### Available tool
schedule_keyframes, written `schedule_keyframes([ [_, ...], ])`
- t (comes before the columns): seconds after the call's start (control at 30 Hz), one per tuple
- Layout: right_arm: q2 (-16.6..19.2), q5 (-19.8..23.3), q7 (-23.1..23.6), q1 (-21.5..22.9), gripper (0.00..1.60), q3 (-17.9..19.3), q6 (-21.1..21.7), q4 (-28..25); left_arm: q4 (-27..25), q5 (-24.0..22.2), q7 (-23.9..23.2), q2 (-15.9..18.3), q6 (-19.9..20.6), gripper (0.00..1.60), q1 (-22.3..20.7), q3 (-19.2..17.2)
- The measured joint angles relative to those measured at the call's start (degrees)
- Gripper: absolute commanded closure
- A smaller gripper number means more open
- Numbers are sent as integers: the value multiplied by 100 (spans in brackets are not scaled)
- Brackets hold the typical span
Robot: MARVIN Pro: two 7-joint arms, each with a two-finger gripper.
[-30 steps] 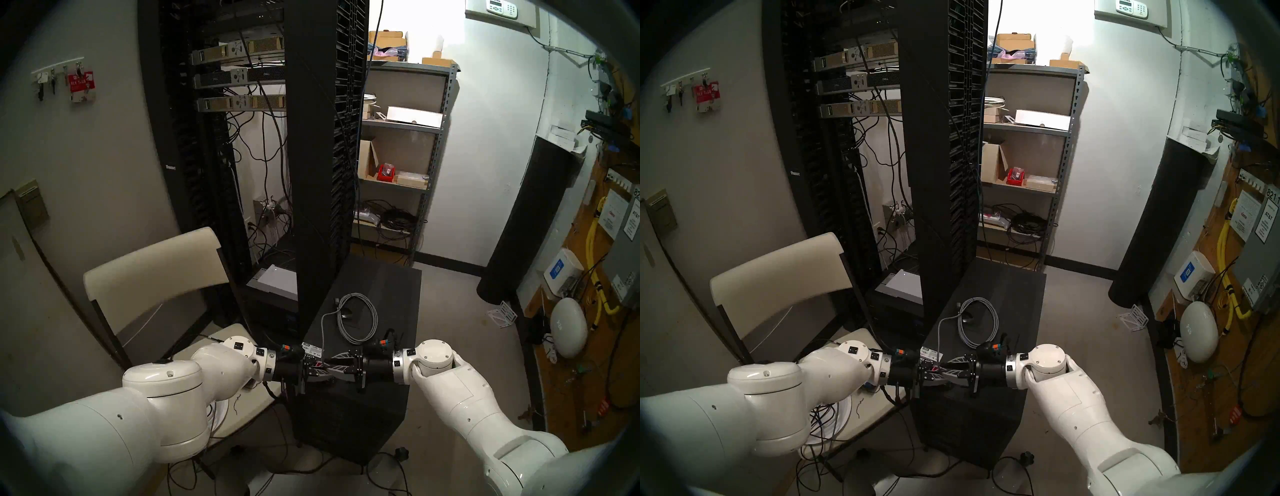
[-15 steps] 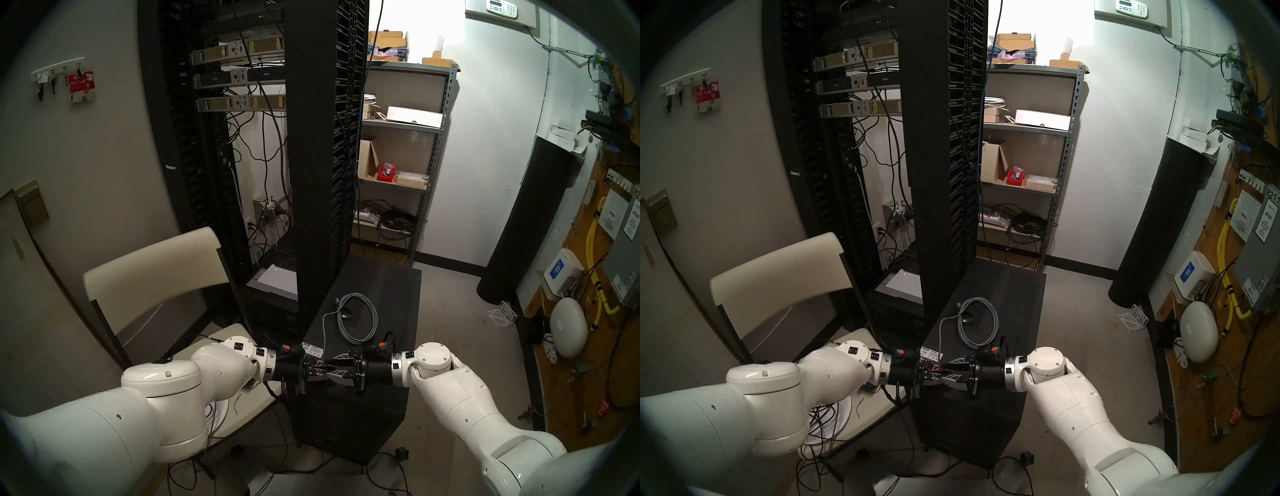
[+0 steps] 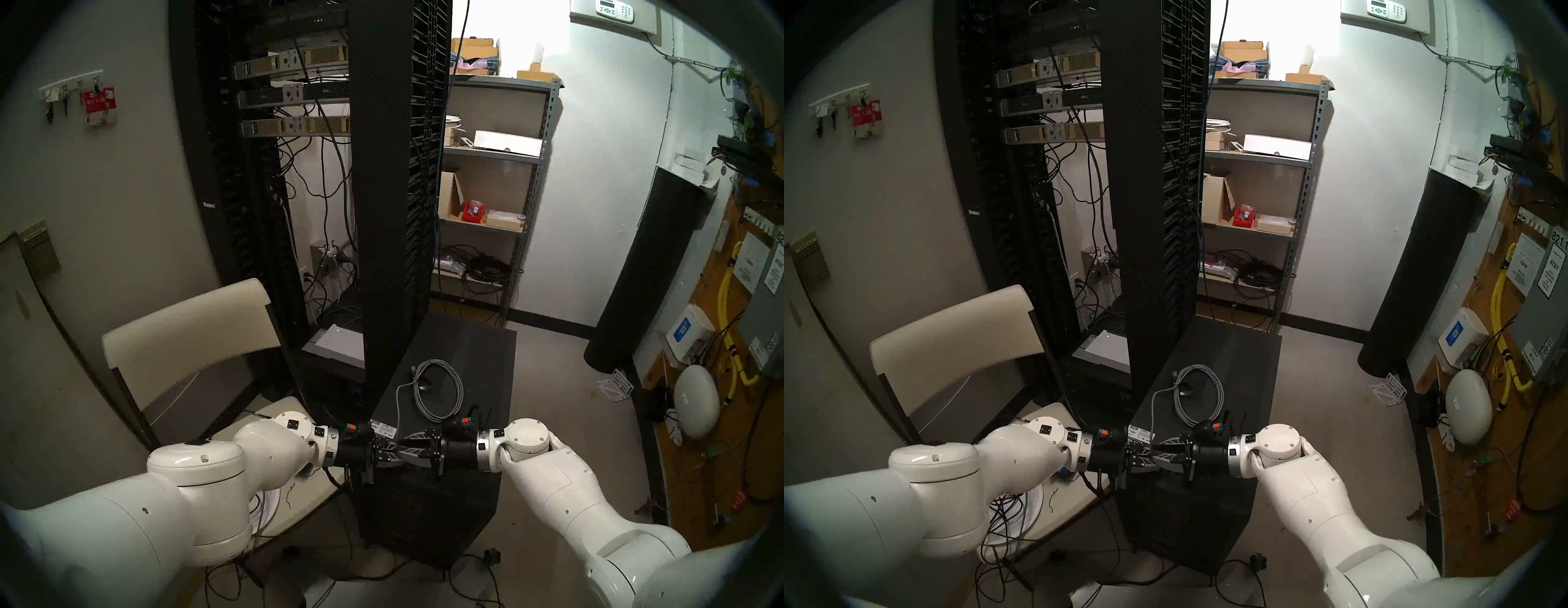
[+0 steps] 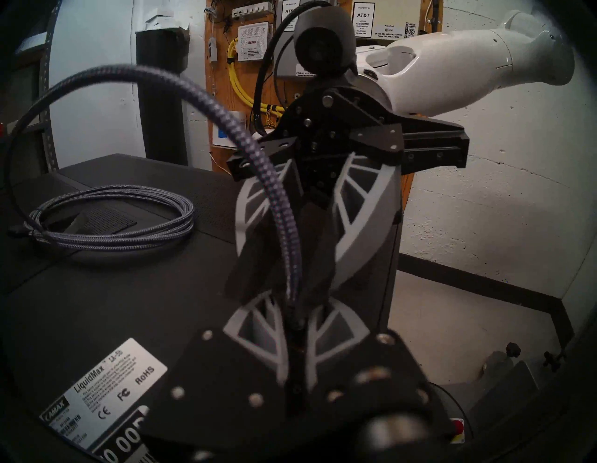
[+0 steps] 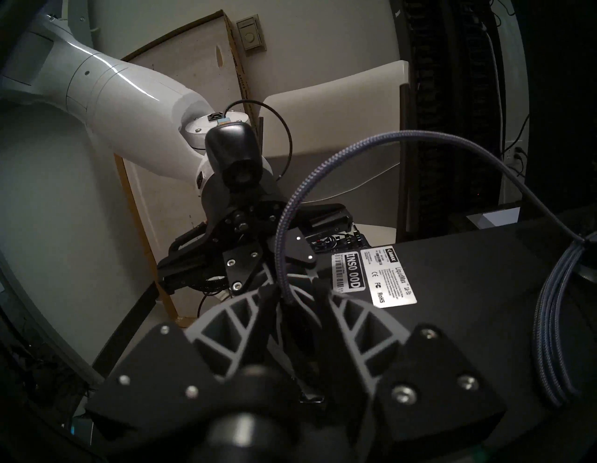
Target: Insert the cable into the workstation's USB slot
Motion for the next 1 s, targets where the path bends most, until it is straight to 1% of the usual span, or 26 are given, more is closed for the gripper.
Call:
schedule_keyframes([
  [0.03, -6, -3, 1, 11, 132, 0, -9, 12, -7, 6, 9, 4, -8, 160, -2, 6],
  [0.1, -16, -9, 18, 22, 150, -4, -23, 26, -15, 10, 27, 9, -15, 160, -6, 14],
  [0.13, -24, -12, 26, 24, 151, -7, -28, 34, -20, 13, 32, 12, -16, 160, -9, 19],
  [0.17, -29, -16, 31, 27, 160, -7, -32, 40, -22, 17, 35, 17, -18, 160, -11, 25],
  [0.63, -41, -38, 50, 13, 160, 25, -46, 29, -35, 86, 71, 19, -62, 160, -62, 124],
  [1.0, 13, -46, 48, -136, 160, 115, 85, -190, -54, 97, 63, 9, -49, 160, -87, 173],
])
